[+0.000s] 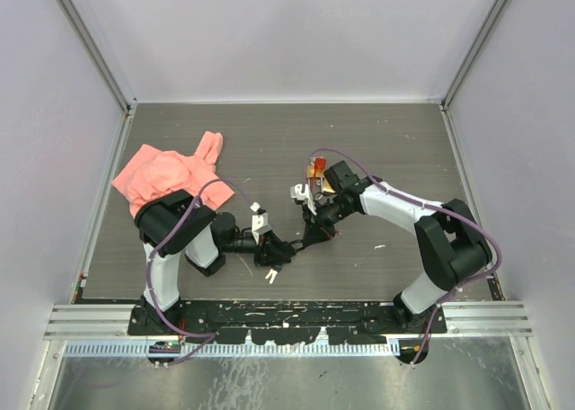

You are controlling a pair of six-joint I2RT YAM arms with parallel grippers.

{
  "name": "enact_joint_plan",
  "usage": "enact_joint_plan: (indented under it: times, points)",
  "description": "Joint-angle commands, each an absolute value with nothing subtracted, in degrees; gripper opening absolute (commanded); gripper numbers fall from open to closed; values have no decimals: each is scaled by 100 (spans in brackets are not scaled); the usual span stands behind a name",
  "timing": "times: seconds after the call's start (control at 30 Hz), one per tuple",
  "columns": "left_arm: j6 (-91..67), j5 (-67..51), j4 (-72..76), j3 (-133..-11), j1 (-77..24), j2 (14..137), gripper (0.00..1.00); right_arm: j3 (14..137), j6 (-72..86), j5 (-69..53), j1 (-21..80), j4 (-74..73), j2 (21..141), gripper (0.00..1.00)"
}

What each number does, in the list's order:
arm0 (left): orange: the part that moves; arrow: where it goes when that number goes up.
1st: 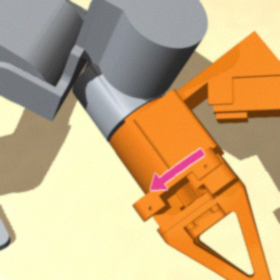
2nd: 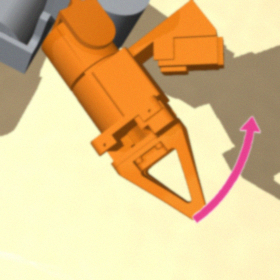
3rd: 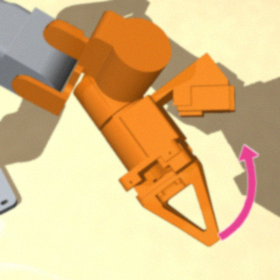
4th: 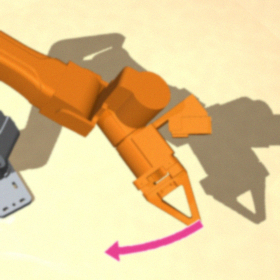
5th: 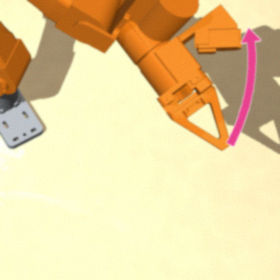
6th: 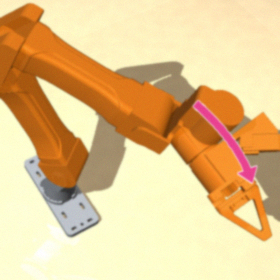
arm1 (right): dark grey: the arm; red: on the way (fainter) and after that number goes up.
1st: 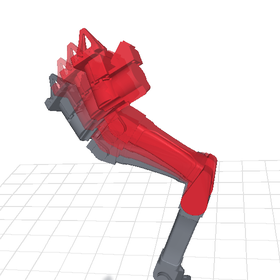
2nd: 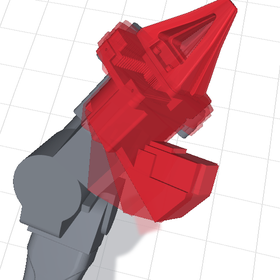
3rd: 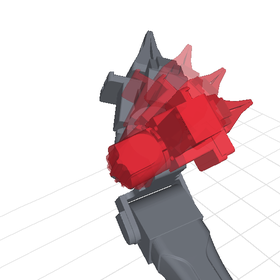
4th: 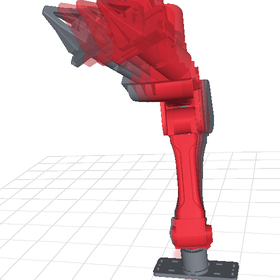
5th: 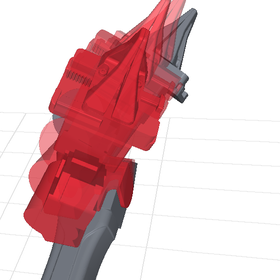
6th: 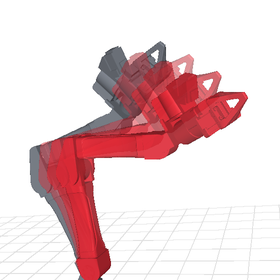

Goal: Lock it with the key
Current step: Lock the lock.

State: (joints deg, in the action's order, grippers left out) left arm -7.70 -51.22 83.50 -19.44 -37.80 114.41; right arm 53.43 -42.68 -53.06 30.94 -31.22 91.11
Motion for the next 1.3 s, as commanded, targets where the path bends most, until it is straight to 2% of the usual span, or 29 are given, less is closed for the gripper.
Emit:
enact_joint_plan:
  times: [0.0, 0.43, 0.63, 0.73, 1.13, 1.27]
  points:
    - [-582, -4542, 8208, -2079, -3847, 11554, 0, 5159, -3825, -5819, 3670, -2619, 9481, 1]
    - [-534, -4479, 8208, -2134, -3966, 11763, 0, 4209, -2230, -6387, 3833, -224, 8907, 1]
    - [-556, -4383, 8202, -2051, -3977, 11731, 0, 3788, -606, -6693, 3055, 1581, 8887, 1]
    - [-612, -4310, 8200, -2001, -3988, 11703, 0, 3811, -257, -6677, 2816, 2036, 8767, 1]
    - [-730, -4164, 8200, -2100, -4017, 11731, 0, 4326, -468, -6662, 3341, 2241, 8647, 1]
    - [-822, -4195, 8201, -2185, -4016, 11819, 0, 4342, 126, -6837, 3456, 2843, 8667, 1]
